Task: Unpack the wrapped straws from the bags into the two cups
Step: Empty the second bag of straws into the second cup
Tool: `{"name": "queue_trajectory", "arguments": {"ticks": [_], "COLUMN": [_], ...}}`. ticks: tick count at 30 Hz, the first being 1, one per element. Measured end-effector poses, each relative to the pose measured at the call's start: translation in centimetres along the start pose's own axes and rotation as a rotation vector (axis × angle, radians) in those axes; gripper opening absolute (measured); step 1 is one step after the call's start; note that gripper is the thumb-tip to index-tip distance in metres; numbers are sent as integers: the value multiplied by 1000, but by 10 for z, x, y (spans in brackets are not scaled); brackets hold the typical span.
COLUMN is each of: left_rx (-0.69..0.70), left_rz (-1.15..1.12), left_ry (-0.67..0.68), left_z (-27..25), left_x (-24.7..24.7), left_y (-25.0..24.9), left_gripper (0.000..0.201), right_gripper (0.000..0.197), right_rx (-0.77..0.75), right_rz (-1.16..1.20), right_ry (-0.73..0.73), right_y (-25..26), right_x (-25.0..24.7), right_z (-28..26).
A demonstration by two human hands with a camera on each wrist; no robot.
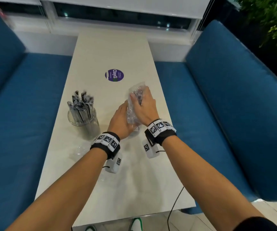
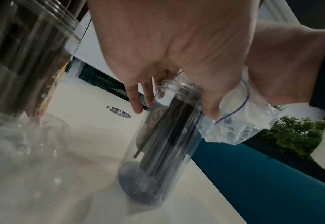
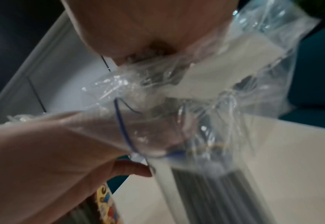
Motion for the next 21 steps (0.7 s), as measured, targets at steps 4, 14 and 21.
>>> {"name": "queue_trajectory", "arguments": {"ticks": [4,14,21], "left_rx": [17,4,25], "left_rz": [-44,33,-1], "left_ry": [-14,14,10], "left_z": [0,2,-3], "left_x": [-6,-3,-9], "left_y": [-7,-7,-9], "left_gripper": [96,86,102], "right_gripper": [31,17,70], "right_rx": [-24,-246,-170], "right_rz": [-317,-449,-393], "right_ry": [10,97,264], "right_y": [3,38,51], "right_x": [-5,-17,-43], "right_z": [5,4,11]}}
Point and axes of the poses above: each hand's wrist, its own z-axis towards the middle knuckle, its own x-axis out of the palm, y = z × x, the point moved 8 cm from there along z, towards the middle knuckle, and after that the axes turned 1 degree about z, right-handed, at the moved point
